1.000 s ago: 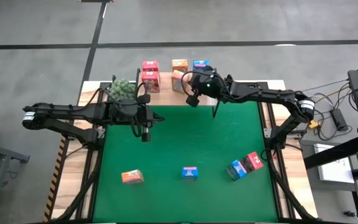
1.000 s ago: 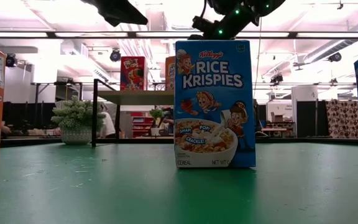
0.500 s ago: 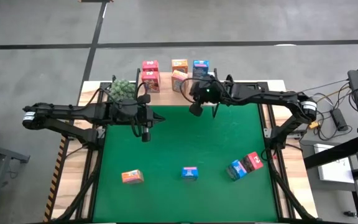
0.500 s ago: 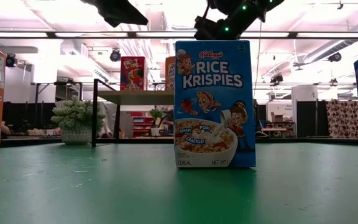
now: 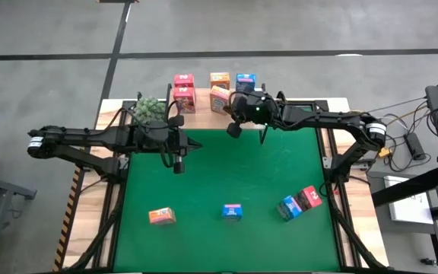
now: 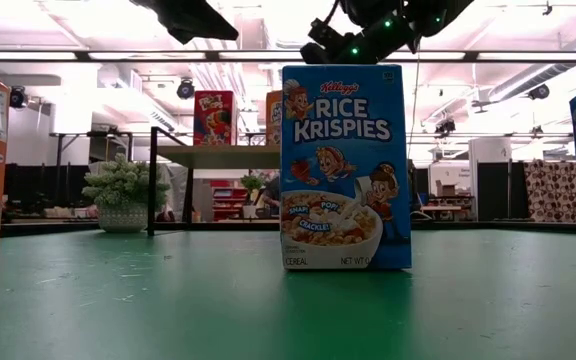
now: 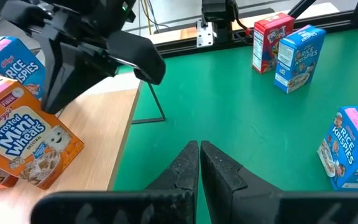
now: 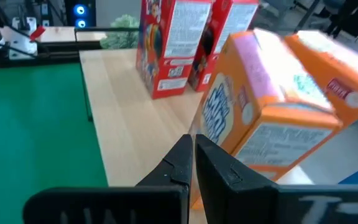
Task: Stack cereal on shelf
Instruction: Put the right orange cereal box on the shelf aligned with the other orange cereal box
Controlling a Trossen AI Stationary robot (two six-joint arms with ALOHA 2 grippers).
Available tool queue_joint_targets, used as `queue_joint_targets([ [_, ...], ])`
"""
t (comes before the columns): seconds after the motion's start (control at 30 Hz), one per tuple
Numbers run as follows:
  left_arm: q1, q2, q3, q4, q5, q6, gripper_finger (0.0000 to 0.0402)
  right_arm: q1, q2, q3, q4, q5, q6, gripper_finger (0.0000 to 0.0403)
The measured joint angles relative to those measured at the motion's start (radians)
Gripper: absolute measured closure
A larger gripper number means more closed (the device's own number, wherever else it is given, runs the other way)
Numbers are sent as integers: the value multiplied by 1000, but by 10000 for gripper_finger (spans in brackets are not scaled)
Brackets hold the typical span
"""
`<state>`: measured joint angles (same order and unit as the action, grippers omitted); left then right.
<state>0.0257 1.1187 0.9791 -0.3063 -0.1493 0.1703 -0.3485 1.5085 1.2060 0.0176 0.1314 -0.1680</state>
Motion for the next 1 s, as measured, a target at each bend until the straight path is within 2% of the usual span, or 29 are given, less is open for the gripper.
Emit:
queue_joint_targets([
  [0.53,0,0,0,0,0,0,402,-52,0,0,17,2,-9,394],
  [0.77,0,0,0,0,0,-1,402,-58,-1,0,-20,52,-49,394],
  [1.0,0,0,0,-1,0,-1,402,-58,-4,0,-60,52,-42,394],
])
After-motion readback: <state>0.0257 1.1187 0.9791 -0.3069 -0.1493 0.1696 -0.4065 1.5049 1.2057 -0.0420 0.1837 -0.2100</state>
